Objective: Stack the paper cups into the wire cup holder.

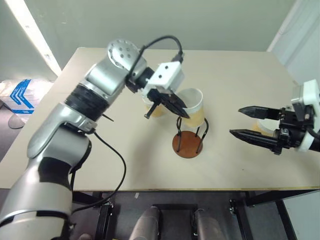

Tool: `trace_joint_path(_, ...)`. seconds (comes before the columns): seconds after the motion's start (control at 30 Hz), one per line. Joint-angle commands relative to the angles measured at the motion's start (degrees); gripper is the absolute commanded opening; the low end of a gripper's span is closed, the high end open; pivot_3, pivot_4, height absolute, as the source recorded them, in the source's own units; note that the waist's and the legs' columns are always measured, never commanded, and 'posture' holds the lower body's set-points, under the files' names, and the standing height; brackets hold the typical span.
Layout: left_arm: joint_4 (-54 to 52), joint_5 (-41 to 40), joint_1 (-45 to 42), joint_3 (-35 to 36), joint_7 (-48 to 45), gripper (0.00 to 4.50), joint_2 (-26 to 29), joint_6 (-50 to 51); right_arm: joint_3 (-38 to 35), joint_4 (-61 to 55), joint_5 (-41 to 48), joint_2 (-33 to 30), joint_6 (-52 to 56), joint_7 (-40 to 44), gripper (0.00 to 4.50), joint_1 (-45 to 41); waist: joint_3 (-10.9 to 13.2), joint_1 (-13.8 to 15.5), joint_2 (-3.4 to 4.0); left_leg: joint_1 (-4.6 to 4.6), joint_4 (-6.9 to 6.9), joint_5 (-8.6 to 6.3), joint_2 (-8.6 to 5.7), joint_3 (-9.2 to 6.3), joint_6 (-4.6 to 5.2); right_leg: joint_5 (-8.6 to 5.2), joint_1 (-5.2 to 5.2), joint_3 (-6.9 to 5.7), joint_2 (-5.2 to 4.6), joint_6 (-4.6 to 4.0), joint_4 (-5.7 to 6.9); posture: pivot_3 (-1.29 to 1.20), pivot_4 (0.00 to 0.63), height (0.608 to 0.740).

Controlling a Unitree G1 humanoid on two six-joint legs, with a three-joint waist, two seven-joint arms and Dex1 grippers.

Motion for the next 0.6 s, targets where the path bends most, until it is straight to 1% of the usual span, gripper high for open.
trace_joint_path(0.03,-0.91,-1.05,-1.85,-3.1,-1.95,0.05,0.43,-4.13,-4.4,-0.78,0.62,-1.45,-0.48,-1.01,3.8,0.53,0.0,0.09,0.0,-0.01,0.02,-0.02,0.0,0.01,0.02,-0.02,0.0,0.0,0.0,0.04,0.0,0.0,0.15,0.74)
trace_joint_path(0.17,-0.29,0.96,-1.28,-5.69,-1.95,0.05,-0.48,-7.53,-5.56,1.53,-2.86,-3.11,-1.44,-1.11,3.8,0.81,0.0,0.17,0.01,-0.05,0.18,-0.15,0.0,0.05,0.11,-0.08,0.03,0.0,-0.02,0.13,-0.01,0.0,0.15,0.74)
trace_joint_path(0.27,2.21,4.46,-0.59,-4.48,-1.95,0.05,-3.17,-9.26,-4.9,2.98,-5.66,-4.06,-2.5,-1.07,3.8,0.89,0.0,0.32,0.01,-0.03,0.28,-0.28,0.0,0.05,0.19,-0.08,0.12,0.0,-0.02,0.14,-0.07,0.0,0.15,0.74)
trace_joint_path(0.33,4.18,6.84,-0.14,-1.68,-1.95,0.45,-5.99,-8.59,-4.35,3.69,-7.22,-4.47,-3.02,-0.8,3.8,1.08,0.0,0.59,0.01,-0.01,0.35,-0.31,-0.02,0.05,0.24,-0.07,0.2,0.0,-0.04,0.15,-0.08,0.0,0.15,0.74)
trace_joint_path(0.4,5.23,8.37,0.17,1.23,-1.77,0.98,-8.06,-7.96,-4.13,4.13,-8.27,-4.65,-3.38,-0.35,3.8,1.36,0.0,0.64,0.01,-0.03,0.42,-0.32,-0.03,0.05,0.27,-0.05,0.23,0.0,-0.04,0.19,-0.11,0.0,0.15,0.74)
trace_joint_path(0.43,5.66,9.02,0.23,2.69,-1.21,1.41,-8.87,-7.73,-3.97,4.3,-8.89,-4.81,-3.47,-0.15,3.8,1.57,0.0,0.64,0.01,-0.03,0.43,-0.33,-0.02,0.09,0.29,-0.03,0.23,0.01,-0.05,0.21,-0.13,0.0,0.15,0.74)
trace_joint_path(0.47,5.91,9.66,0.3,4.24,-0.75,1.72,-9.55,-7.58,-3.96,4.47,-9.35,-4.86,-3.61,0.17,3.8,1.81,0.0,0.64,0.01,-0.01,0.43,-0.34,-0.02,0.12,0.3,-0.03,0.23,0.01,-0.05,0.22,-0.13,0.0,0.15,0.74)
trace_joint_path(0.53,5.98,10.55,0.5,7.08,-0.28,2.48,-10.48,-6.83,-3.87,4.84,-10.32,-5.03,-3.72,0.6,3.8,2.13,-0.01,0.63,0.02,0.0,0.41,-0.34,-0.01,0.15,0.3,-0.02,0.23,0.01,-0.05,0.24,-0.14,0.0,0.15,0.74)
trace_joint_path(0.57,5.66,10.78,0.66,8.56,-0.4,2.72,-10.6,-6.28,-3.7,5.16,-10.99,-5.25,-3.78,0.8,3.8,2.21,-0.01,0.62,0.02,0.01,0.41,-0.34,0.0,0.16,0.3,-0.03,0.22,0.02,-0.05,0.24,-0.13,0.0,0.15,0.74)
trace_joint_path(0.6,5.26,10.93,0.87,9.98,-0.6,2.72,-10.63,-5.77,-3.51,5.5,-11.58,-5.45,-3.92,1.03,3.8,2.22,-0.01,0.62,0.03,0.02,0.4,-0.34,0.0,0.17,0.3,-0.04,0.22,0.01,-0.04,0.26,-0.13,0.0,0.15,0.74)
